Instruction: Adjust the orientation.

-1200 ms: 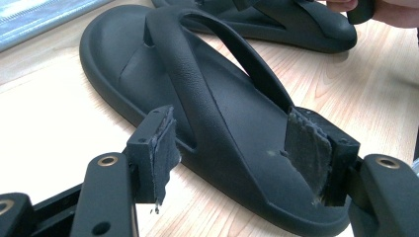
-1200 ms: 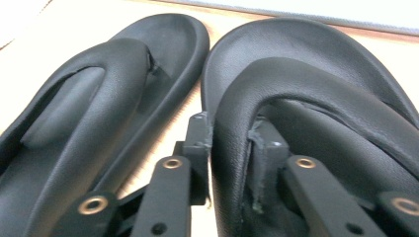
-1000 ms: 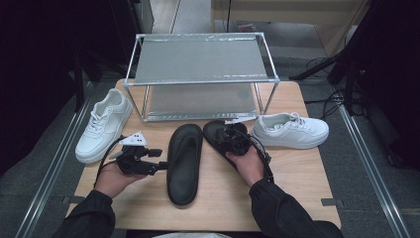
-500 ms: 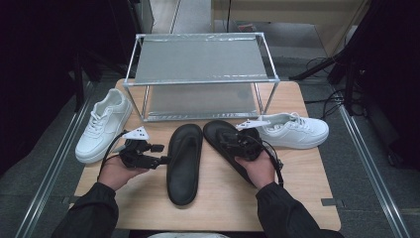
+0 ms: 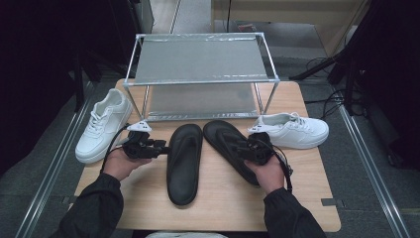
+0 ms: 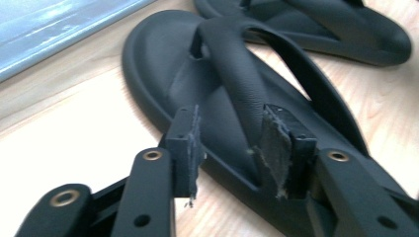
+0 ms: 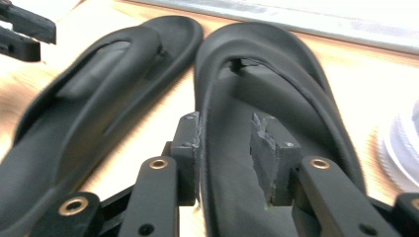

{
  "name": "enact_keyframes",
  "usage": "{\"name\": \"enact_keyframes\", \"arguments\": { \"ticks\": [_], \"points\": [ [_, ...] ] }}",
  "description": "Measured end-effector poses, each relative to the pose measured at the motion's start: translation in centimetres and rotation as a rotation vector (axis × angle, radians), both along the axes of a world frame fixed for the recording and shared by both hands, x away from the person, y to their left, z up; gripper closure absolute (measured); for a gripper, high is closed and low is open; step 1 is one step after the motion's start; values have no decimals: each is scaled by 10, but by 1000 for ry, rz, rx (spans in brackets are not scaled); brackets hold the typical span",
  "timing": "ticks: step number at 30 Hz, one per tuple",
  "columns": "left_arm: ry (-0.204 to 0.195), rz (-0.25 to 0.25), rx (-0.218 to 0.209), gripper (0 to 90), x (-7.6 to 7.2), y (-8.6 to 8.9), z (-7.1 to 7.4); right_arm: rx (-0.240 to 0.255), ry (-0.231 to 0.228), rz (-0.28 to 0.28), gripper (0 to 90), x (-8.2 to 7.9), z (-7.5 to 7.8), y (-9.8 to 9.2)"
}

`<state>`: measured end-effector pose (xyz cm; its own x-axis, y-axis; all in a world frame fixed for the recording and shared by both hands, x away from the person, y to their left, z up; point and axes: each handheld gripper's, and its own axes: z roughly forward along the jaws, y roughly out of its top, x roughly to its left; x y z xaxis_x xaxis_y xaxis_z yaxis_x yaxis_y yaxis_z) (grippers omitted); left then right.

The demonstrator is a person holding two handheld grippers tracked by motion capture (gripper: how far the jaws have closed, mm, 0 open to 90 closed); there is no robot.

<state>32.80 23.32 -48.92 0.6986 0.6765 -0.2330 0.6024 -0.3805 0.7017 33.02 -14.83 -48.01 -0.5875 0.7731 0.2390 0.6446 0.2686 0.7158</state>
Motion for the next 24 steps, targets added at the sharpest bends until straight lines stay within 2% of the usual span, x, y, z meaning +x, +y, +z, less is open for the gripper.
{"name": "enact_keyframes", "arguments": {
  "ticks": [4,7,8,11,16,18,24],
  "points": [
    [6,-10,12,742,4,-1,-4,-28,-9,-9,707,-1,-2,-2],
    [13,-26,2,829,5,-2,-5,-27,0,-8,781,0,-5,-3],
    [16,-27,2,851,5,-2,-6,-27,8,-6,835,0,-5,-3],
    [36,-42,16,861,7,-4,-9,-30,26,3,898,1,-8,-1],
    [65,-34,13,857,9,-5,-14,-68,39,26,888,2,-14,8],
    [69,-38,12,857,10,-7,-15,-86,28,31,885,2,-16,11],
    [89,-64,35,856,10,-13,-20,-78,37,28,881,3,-16,11]
  ]
}}
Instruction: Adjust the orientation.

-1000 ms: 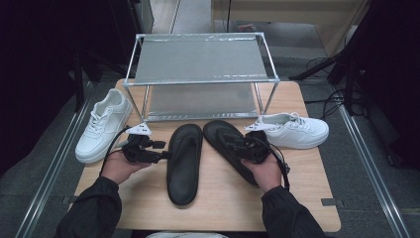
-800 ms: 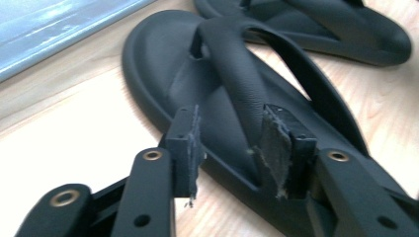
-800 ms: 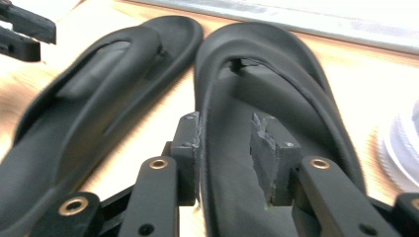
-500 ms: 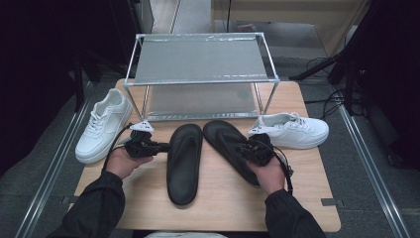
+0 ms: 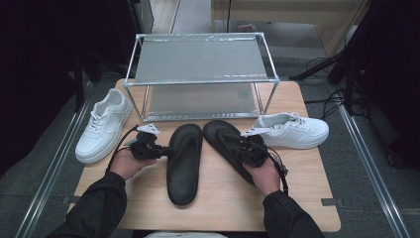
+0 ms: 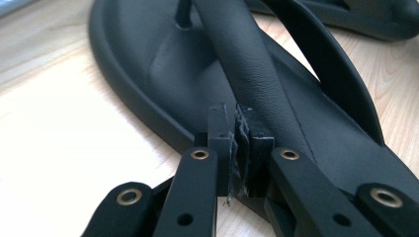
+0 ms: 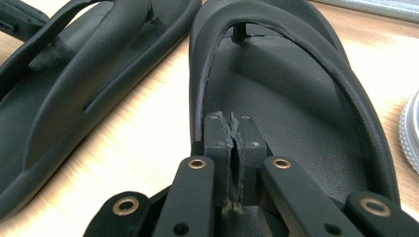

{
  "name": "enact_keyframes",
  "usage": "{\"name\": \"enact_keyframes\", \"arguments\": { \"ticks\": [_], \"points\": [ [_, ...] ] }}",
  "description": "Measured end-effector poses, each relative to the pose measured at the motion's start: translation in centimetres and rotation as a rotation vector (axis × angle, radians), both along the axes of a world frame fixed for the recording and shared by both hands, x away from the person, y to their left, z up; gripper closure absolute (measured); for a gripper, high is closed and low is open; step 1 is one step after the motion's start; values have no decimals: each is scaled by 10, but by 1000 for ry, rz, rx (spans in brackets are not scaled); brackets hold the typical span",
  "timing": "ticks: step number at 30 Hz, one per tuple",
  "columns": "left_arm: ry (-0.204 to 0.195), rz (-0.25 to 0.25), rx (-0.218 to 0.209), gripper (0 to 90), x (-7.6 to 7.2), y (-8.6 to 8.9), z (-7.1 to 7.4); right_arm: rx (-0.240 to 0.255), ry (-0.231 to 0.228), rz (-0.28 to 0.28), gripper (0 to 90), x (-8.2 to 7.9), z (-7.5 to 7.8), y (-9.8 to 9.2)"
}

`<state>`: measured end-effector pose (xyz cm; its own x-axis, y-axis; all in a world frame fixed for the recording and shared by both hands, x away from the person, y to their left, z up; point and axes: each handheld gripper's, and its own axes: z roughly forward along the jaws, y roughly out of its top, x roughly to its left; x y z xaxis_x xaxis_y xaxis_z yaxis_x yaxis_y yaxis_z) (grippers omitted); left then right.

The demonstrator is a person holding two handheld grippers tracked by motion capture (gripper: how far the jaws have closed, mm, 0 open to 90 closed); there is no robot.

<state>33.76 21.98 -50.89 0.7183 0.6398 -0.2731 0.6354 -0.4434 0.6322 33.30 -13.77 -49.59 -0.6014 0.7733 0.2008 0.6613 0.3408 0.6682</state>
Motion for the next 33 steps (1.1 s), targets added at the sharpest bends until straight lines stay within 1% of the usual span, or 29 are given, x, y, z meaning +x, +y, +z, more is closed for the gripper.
{"name": "enact_keyframes", "arguments": {
  "ticks": [2,3,5,9,12,15,21,23,24,28,31,33],
  "points": [
    [5,-8,10,853,0,-3,-1,-1,3,3,880,0,0,1],
    [7,-8,7,853,0,-3,-1,1,4,4,879,0,0,1],
    [11,-3,0,853,0,-2,-1,19,15,9,875,0,0,2],
    [16,0,-3,851,1,-2,-2,8,2,30,865,-2,0,7],
    [24,2,-1,852,1,-2,-2,10,11,39,864,-4,0,10],
    [36,9,-14,850,2,-2,-2,21,13,45,864,-4,0,11],
    [35,7,-19,850,1,-4,-1,40,26,61,855,-6,0,15],
    [33,10,-19,848,1,-4,-1,43,22,65,855,-6,0,16],
    [42,2,-30,844,1,-7,-2,46,25,68,855,-7,1,17],
    [42,-8,-23,847,1,-11,-2,57,22,77,855,-8,1,19],
    [49,-11,-32,849,0,-13,-2,65,27,80,855,-9,1,21],
    [47,-14,-28,849,-1,-15,-2,68,30,82,855,-10,1,22]
  ]
}}
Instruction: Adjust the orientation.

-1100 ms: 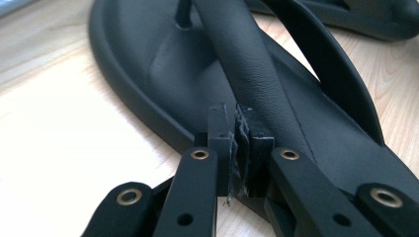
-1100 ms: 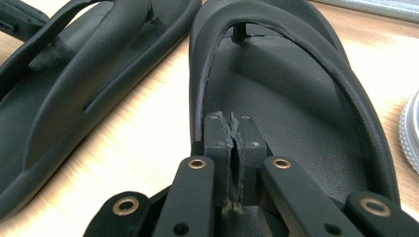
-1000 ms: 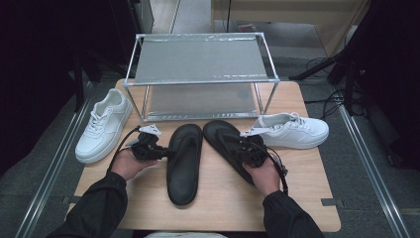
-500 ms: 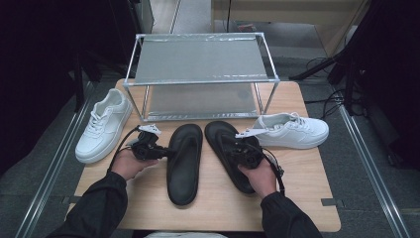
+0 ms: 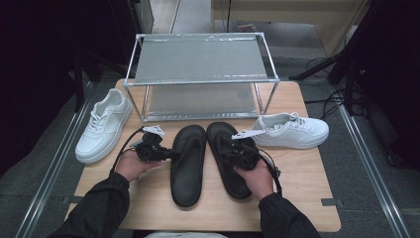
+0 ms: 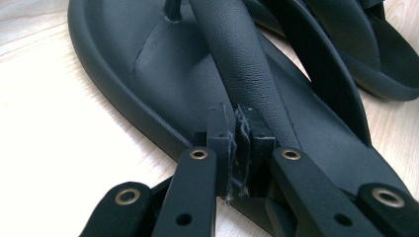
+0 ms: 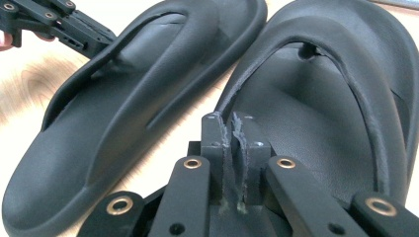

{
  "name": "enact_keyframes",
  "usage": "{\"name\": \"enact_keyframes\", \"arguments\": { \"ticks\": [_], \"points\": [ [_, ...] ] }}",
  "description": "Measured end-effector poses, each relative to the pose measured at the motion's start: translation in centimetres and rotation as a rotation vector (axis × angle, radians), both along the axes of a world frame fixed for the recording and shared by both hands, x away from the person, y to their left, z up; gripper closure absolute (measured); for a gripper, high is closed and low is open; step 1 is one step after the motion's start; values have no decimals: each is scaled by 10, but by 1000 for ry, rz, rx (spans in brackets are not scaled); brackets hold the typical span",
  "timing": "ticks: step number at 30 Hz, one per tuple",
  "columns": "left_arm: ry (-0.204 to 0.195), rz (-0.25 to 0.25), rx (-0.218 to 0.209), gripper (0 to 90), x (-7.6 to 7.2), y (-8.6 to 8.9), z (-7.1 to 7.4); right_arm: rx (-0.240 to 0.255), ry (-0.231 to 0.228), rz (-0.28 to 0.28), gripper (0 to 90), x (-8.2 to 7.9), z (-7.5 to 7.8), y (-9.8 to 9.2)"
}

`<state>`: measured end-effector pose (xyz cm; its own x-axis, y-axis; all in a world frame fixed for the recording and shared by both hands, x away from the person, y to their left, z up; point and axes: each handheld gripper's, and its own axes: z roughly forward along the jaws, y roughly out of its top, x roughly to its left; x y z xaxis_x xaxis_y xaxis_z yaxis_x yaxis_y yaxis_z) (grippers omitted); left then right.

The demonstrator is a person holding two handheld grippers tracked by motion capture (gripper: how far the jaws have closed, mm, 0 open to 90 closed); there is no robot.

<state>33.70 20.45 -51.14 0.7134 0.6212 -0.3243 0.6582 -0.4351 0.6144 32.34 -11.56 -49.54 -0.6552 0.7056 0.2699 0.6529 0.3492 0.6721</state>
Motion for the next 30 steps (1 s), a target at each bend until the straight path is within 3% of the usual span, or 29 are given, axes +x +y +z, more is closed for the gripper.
{"name": "enact_keyframes", "arguments": {
  "ticks": [30],
  "points": [
    [35,-71,-33,859,-10,-35,-5,7,-2,-6,801,2,-2,-3]
  ]
}}
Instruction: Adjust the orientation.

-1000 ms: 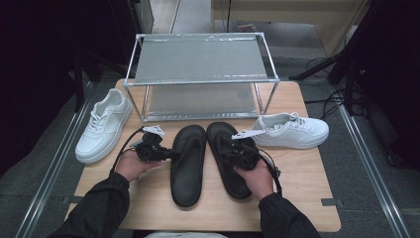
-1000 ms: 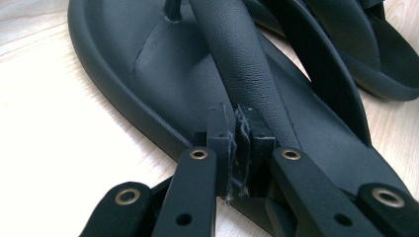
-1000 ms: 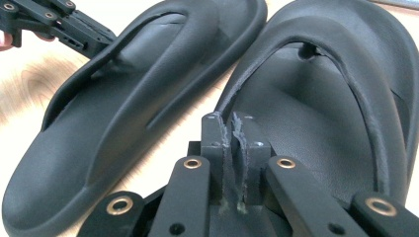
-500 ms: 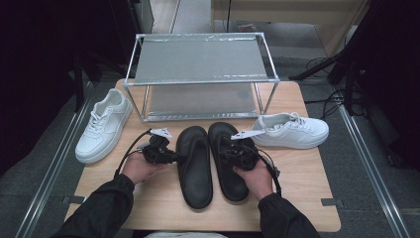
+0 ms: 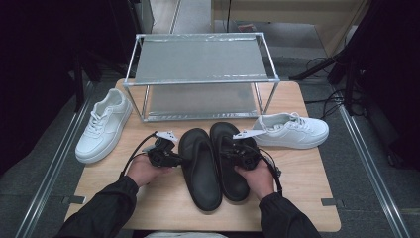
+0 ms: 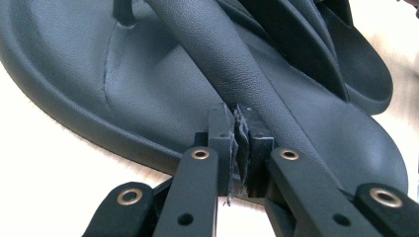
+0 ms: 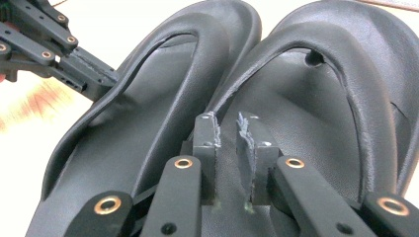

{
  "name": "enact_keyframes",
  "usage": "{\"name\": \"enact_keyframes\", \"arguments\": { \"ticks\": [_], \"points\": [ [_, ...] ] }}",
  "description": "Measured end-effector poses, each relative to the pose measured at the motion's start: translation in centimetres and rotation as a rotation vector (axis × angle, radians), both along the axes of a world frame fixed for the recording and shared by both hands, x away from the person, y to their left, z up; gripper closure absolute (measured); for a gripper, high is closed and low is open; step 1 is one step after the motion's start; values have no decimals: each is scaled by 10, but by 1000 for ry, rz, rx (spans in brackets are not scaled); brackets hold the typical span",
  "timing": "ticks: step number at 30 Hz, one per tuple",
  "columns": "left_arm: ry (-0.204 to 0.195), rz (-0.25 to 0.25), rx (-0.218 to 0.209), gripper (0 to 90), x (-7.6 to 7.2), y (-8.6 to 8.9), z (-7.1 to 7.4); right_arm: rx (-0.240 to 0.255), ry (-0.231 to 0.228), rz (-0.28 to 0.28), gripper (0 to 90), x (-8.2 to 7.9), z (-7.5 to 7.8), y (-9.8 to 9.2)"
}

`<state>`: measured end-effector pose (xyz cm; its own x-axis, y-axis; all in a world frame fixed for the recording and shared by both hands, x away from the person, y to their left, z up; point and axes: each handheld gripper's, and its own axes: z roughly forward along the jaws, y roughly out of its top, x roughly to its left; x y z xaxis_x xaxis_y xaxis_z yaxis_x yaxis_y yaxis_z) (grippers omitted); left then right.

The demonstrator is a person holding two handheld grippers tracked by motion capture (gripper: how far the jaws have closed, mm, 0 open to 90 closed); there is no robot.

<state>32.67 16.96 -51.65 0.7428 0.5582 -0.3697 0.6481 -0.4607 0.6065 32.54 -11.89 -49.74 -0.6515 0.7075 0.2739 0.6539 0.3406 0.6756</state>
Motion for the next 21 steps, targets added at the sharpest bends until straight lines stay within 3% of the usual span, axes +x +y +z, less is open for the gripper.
{"name": "enact_keyframes", "arguments": {
  "ticks": [5,7,10,14,19,21],
  "points": [
    [-17,-23,6,848,-2,-3,1,5,-5,-19,796,2,1,-4],
    [-23,-25,6,777,0,1,1,7,-4,-25,796,2,2,-6],
    [-7,28,-4,742,4,10,5,16,-14,-30,775,1,4,-7],
    [-27,27,5,673,4,15,12,29,-34,-29,750,-2,8,-9],
    [-33,28,-35,574,1,20,20,50,-38,-25,707,-6,12,-9],
    [-36,38,-31,511,0,20,22,60,-34,-20,685,-8,14,-9]
  ]
}}
